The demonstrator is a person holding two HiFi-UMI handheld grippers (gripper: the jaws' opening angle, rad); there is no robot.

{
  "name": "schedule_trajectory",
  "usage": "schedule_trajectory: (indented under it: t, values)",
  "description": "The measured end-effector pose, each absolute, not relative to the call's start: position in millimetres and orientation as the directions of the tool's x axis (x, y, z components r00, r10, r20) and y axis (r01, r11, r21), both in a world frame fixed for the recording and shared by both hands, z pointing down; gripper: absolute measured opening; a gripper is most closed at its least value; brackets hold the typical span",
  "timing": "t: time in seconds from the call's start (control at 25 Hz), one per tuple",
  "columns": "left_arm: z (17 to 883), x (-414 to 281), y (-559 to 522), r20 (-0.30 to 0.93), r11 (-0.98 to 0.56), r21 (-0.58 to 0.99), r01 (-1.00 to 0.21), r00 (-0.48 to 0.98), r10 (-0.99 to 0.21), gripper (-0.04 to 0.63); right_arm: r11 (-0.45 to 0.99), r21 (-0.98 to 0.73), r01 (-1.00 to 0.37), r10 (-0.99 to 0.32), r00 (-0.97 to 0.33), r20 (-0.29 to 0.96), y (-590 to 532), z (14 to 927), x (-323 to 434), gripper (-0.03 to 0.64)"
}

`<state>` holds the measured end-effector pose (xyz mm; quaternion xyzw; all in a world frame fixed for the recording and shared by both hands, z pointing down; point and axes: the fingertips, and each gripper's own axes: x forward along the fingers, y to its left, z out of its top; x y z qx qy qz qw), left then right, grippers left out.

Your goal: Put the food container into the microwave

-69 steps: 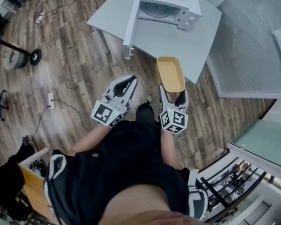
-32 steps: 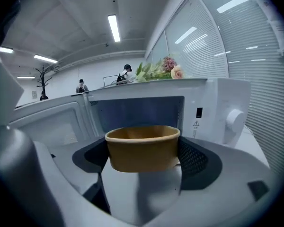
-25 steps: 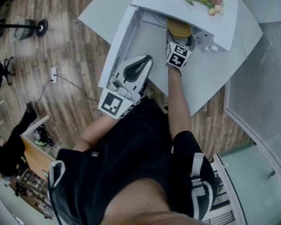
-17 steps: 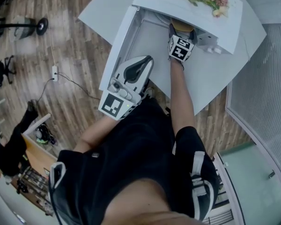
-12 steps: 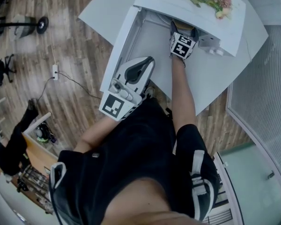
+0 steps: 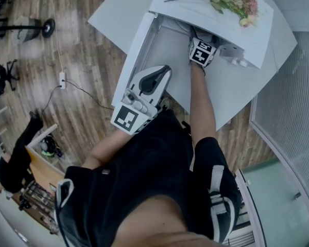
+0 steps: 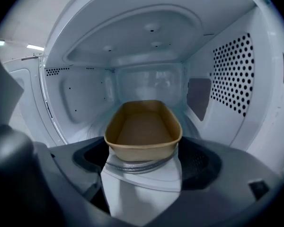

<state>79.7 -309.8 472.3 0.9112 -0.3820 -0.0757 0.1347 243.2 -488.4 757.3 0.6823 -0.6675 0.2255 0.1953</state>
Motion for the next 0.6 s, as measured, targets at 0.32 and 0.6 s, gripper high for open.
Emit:
schedule_trajectory:
  t: [0.32, 0.6]
  values:
    - [468, 81, -304, -0.043, -0.677, 0.299, -0.673, 0.699, -0.714, 0.034, -0.037, -0.031, -0.999, -0.819, 0.013, 0.574, -475, 752, 243, 0.469]
    - [442, 81, -256, -0.080, -0.695, 0.269, -0.667, 0.704, -0.706, 0.034, 0.017, -0.109, -0.994, -0.814, -0.077, 0.576, -380, 699, 222, 0.453]
